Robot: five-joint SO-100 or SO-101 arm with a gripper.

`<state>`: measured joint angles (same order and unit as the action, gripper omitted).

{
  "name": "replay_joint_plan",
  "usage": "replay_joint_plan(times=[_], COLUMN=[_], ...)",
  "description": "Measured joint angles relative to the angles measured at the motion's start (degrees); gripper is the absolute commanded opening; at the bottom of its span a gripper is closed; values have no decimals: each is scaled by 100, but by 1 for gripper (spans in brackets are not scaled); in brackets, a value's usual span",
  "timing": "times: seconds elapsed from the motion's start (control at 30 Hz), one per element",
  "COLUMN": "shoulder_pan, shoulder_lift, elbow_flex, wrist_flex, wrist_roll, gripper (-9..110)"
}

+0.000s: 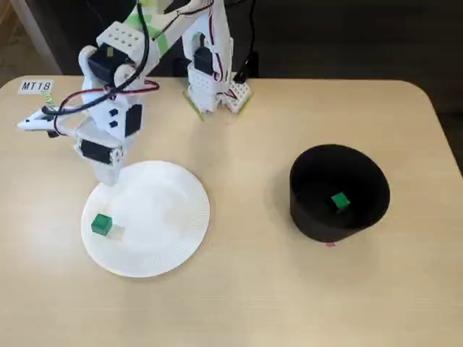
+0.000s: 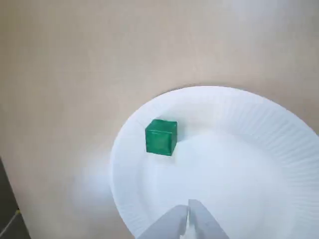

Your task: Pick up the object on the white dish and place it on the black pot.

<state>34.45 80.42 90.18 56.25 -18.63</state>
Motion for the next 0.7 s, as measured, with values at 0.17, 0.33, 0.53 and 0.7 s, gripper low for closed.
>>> replay_joint_plan(times=[0.17, 0.33, 0.53, 0.7], shoulder_pan=[26, 9, 18, 18], shoulder_lift=[-193, -756, -1239, -1784], elbow_flex=[0, -299, -949, -1564], wrist_flex=[-9, 316, 527, 870], wrist_roll=[-44, -44, -44, -62], gripper=[20, 22, 23, 23])
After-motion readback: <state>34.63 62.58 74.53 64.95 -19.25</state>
